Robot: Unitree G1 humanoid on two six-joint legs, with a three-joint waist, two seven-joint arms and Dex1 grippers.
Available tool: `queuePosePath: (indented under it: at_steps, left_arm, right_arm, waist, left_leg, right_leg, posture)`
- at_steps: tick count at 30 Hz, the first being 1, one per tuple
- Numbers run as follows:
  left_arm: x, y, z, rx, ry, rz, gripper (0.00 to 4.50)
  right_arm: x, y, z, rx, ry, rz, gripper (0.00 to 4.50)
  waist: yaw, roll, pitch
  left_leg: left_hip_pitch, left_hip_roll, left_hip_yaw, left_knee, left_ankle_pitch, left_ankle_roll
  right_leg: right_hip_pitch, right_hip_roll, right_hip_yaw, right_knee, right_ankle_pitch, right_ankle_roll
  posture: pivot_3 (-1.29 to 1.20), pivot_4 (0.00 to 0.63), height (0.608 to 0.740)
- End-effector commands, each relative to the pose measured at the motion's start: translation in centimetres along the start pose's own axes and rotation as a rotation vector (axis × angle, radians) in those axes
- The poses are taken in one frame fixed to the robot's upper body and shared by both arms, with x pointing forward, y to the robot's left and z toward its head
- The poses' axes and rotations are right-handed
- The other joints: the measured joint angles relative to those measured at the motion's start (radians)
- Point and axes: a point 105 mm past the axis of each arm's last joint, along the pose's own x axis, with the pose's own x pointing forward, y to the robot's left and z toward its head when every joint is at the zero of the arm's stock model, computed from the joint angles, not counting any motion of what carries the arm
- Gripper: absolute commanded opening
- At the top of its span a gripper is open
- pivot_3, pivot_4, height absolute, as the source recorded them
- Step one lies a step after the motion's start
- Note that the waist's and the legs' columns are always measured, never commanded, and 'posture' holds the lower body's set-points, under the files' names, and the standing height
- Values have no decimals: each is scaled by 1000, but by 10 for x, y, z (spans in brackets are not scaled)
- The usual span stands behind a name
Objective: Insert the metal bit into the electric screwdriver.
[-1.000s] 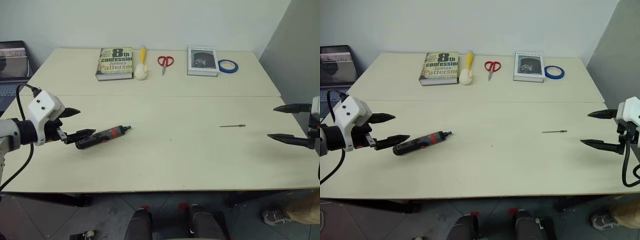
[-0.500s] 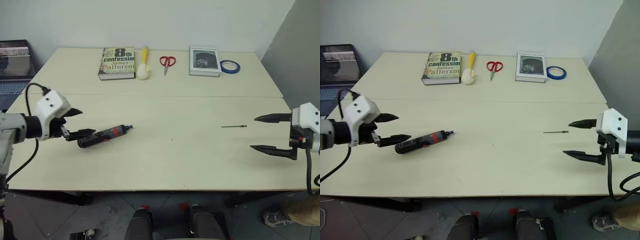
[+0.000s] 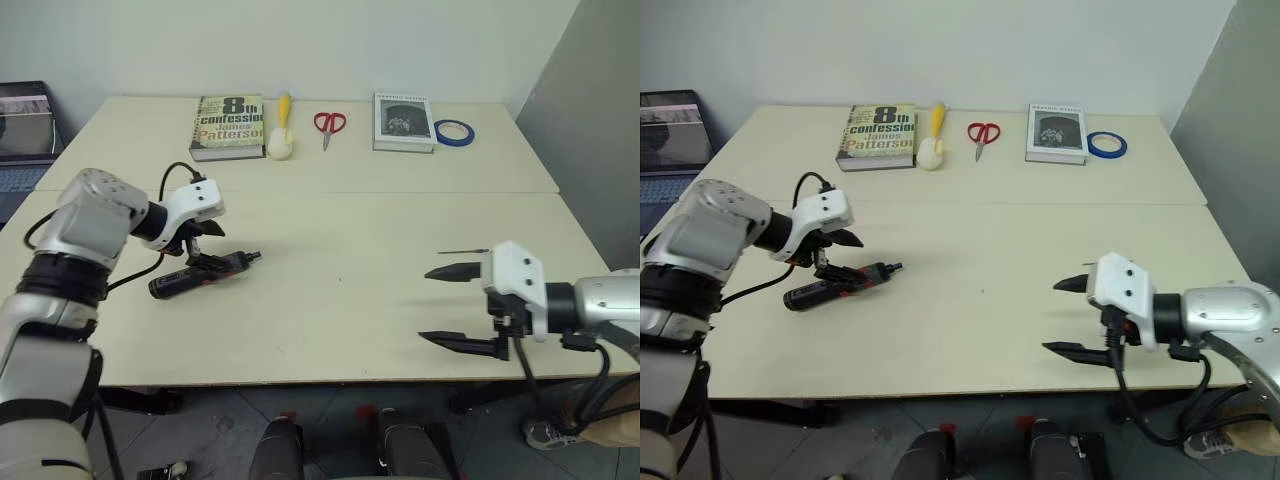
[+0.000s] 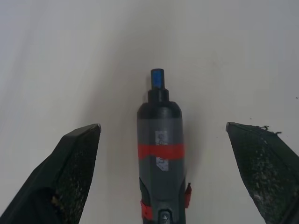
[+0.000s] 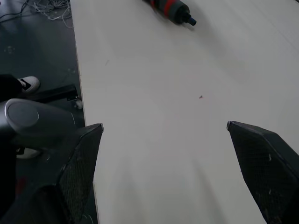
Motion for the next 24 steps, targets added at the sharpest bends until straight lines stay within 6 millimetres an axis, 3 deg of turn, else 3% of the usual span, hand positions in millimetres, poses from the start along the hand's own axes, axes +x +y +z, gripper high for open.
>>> queuePosePath:
  at_steps: [1,7,12,24]
  left_arm:
    - [3,6,1,39,78,-8,4500]
    - [6,7,0,33,110,-48,4500]
    - [7,6,-3,25,123,-69,4500]
    - [19,4,1,14,123,-85,4500]
  right_arm:
    - [13,5,8,-24,-20,-5,4464]
    - [22,-5,13,-11,-40,-72,4464]
    - [25,0,13,-14,-46,-72,4464]
    - [7,-1,14,-51,-15,-73,4464]
  waist:
    - [3,0,0]
    - [4,0,0]
    - [4,0,0]
    - [4,0,0]
  left_leg:
    - [0,0,0,0,0,0]
    - [-3,0,-1,0,0,0]
    - [-6,0,-1,0,0,0]
    - [-9,0,-2,5,0,1]
  right_leg:
    - [0,0,0,0,0,0]
    - [-3,0,-1,1,2,3]
    - [-7,0,-1,5,1,3]
    - [-10,0,0,10,2,3]
  posture:
    - [0,150,740]
    - [0,150,740]
    - [0,150,740]
    - [0,150,740]
